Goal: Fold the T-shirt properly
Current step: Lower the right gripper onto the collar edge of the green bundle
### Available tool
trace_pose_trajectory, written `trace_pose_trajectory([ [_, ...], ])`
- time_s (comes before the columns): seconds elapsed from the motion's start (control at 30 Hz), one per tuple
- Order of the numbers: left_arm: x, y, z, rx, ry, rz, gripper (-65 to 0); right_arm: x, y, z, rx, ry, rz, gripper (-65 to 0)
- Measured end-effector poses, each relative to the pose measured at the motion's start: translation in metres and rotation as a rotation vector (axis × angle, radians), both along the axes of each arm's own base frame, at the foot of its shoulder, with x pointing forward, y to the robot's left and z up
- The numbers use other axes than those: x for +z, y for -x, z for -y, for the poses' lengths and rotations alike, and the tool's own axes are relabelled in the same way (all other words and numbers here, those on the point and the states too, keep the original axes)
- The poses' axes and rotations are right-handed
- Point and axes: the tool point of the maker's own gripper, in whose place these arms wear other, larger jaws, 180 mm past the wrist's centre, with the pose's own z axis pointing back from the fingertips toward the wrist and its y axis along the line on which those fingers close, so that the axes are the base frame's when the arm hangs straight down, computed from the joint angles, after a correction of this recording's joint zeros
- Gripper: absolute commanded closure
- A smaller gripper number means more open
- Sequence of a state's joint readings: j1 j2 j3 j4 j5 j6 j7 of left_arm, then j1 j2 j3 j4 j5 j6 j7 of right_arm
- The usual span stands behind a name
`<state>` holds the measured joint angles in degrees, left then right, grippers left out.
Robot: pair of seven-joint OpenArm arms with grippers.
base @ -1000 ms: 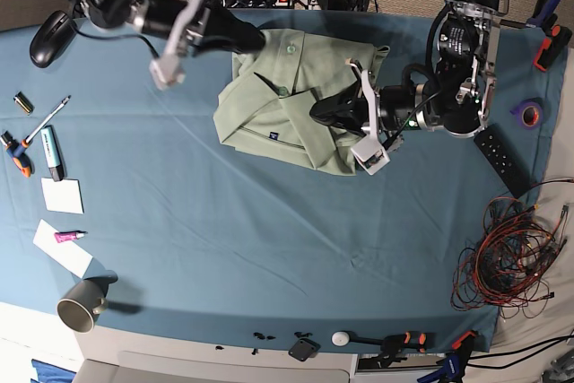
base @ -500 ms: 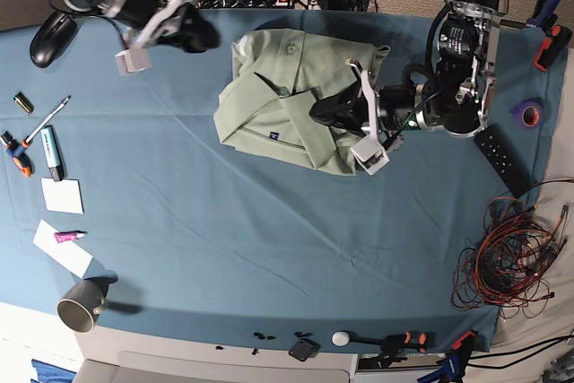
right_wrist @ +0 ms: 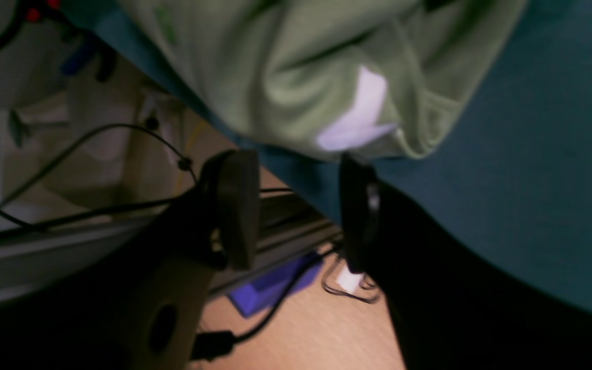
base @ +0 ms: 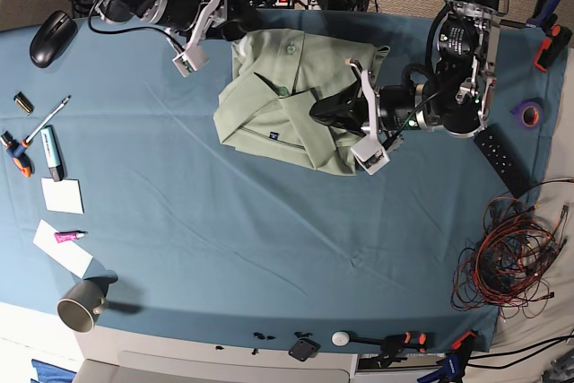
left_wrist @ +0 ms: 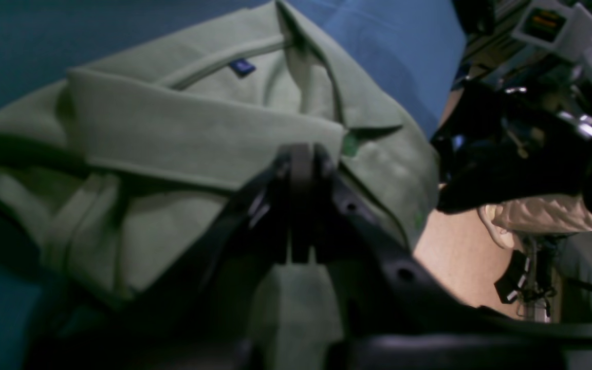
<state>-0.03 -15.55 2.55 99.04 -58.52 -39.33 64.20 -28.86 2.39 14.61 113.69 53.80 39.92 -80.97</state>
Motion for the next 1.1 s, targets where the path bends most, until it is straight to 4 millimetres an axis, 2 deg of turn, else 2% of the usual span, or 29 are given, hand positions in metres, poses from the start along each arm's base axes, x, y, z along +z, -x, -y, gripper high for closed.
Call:
trace_pose_trajectory([
  [0.13,0.0,0.0,0.0,-0.003,0.0,0.003,0.0,0.002,-0.007,0.003,0.006,0.011,0.02,-25.8],
  [0.2,-0.004,-0.006,-0.002,0.024,-0.011,0.022,0.0,0.004,-0.014,0.004,0.006,0.015,0.037,-25.8],
  [0.27,-0.016,-0.015,-0.007,0.074,-0.038,0.028,0.0,0.004,-0.021,0.007,0.003,0.042,0.054,-25.8],
  [0.43,-0.038,-0.017,-0.012,0.123,-0.044,-0.049,0.0,0.003,-0.034,0.015,-0.01,0.093,0.089,-25.8],
  [0.73,-0.036,-0.017,-0.002,0.125,-0.016,-0.055,0.0,0.005,-0.038,0.014,-0.022,0.081,0.104,-25.8],
  [0.97,-0.036,-0.016,-0.002,0.124,-0.014,-0.055,0.0,-0.011,-0.032,0.009,-0.053,-0.003,0.038,-25.8],
  [1.1,-0.036,-0.017,-0.002,0.124,-0.014,-0.056,0.0,-0.016,-0.037,0.007,-0.068,-0.046,0.02,-25.8],
])
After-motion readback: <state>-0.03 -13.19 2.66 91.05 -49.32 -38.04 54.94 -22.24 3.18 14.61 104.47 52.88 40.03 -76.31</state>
